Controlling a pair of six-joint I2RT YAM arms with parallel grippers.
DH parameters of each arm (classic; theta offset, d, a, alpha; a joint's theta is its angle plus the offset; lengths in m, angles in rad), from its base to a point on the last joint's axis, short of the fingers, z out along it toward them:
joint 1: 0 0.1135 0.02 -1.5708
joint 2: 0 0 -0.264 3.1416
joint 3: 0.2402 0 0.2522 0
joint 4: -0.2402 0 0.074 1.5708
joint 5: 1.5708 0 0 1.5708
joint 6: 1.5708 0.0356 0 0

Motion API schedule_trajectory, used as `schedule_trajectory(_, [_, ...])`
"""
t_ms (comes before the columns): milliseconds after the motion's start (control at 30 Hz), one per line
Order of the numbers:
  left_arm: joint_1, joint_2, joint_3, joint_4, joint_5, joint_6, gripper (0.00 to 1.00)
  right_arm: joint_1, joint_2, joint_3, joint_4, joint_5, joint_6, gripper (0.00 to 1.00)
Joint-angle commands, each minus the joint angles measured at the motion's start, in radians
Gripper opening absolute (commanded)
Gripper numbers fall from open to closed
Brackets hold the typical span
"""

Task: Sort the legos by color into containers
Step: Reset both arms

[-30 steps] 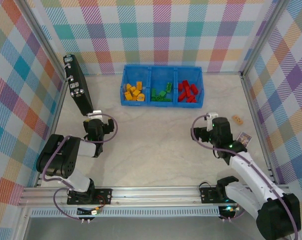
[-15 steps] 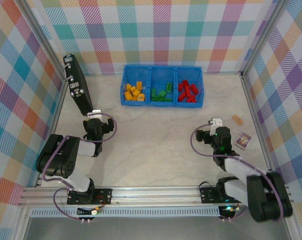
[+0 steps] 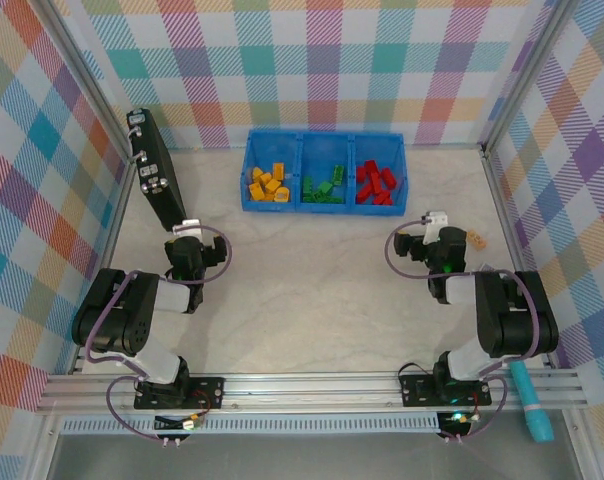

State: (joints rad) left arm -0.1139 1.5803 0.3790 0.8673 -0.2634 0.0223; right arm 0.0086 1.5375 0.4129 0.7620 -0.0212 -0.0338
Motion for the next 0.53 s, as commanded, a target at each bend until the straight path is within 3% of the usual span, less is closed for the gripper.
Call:
schedule_trajectory(0, [0.013, 0.003, 0.023, 0.015, 0.018, -0.011, 1.0, -0.007, 0.003, -0.001, 0.076, -0.046, 0.031, 0.99])
schedule_trajectory(500, [0.016, 0.002, 0.025, 0.012, 0.024, -0.012, 1.0, -0.006, 0.0, 0.008, 0.05, -0.03, 0.034, 0.99])
